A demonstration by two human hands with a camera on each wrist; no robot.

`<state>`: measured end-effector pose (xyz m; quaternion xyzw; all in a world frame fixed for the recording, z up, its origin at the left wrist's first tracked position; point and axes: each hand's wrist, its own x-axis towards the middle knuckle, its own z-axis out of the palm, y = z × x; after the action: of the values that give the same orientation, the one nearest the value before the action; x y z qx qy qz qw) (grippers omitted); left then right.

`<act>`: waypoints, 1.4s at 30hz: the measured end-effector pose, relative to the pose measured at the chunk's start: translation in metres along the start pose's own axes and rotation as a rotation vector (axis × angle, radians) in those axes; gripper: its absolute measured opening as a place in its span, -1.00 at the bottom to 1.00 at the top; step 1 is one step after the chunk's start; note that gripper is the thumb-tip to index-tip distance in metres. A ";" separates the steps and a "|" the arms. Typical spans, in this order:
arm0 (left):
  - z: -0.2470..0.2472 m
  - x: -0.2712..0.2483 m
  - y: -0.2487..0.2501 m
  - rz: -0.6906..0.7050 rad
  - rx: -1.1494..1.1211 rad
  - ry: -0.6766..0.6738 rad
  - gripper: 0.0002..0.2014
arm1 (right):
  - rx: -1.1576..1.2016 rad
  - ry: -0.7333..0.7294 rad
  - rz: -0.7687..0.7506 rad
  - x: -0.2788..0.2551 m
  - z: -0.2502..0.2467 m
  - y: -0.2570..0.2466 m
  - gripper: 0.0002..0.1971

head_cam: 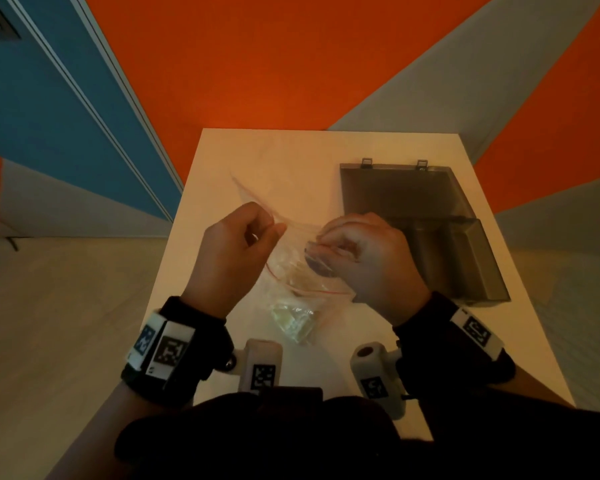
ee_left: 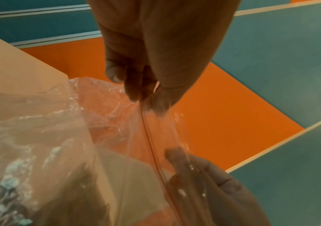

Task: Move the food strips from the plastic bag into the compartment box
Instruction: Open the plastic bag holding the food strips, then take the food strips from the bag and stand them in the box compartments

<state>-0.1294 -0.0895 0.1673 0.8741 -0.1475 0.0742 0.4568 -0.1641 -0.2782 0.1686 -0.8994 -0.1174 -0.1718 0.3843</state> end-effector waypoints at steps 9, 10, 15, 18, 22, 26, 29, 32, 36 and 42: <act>-0.003 -0.021 -0.005 0.008 -0.053 -0.019 -0.67 | -0.065 0.066 0.057 0.012 -0.021 0.013 -0.80; -0.007 -0.024 -0.010 -0.018 -0.041 -0.019 -0.69 | -0.074 0.103 0.088 0.014 -0.025 0.019 -0.82; -0.024 -0.024 -0.019 -0.136 0.051 -0.034 -0.86 | -0.015 0.058 0.065 0.013 -0.028 0.023 -0.89; -0.023 -0.010 -0.005 -0.101 0.012 -0.008 -0.70 | 0.028 -0.030 -0.033 0.012 -0.020 0.011 -0.89; -0.018 0.008 0.007 -0.007 0.029 0.056 -0.65 | -0.007 -0.110 -0.106 0.013 -0.016 0.003 -0.87; -0.027 0.003 0.000 0.010 -0.009 0.094 -0.67 | -0.104 -0.026 -0.080 0.019 -0.031 0.019 -0.86; -0.031 -0.008 0.002 -0.052 0.044 -0.033 -0.59 | -0.168 0.012 -0.085 0.024 -0.040 0.027 -0.85; -0.033 -0.008 0.004 -0.060 0.170 -0.097 -0.50 | -0.132 -0.081 -0.248 0.026 -0.036 0.016 -0.81; -0.034 0.007 0.002 0.056 0.271 -0.079 -0.84 | -0.109 -0.103 -0.305 0.034 -0.028 0.005 -0.85; -0.030 0.004 -0.013 0.009 0.023 0.291 -0.81 | -0.139 -0.171 0.251 0.029 -0.032 0.011 -0.67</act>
<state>-0.1211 -0.0588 0.1759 0.8586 -0.0829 0.2040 0.4630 -0.1405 -0.3069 0.1941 -0.9427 -0.0243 -0.0529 0.3285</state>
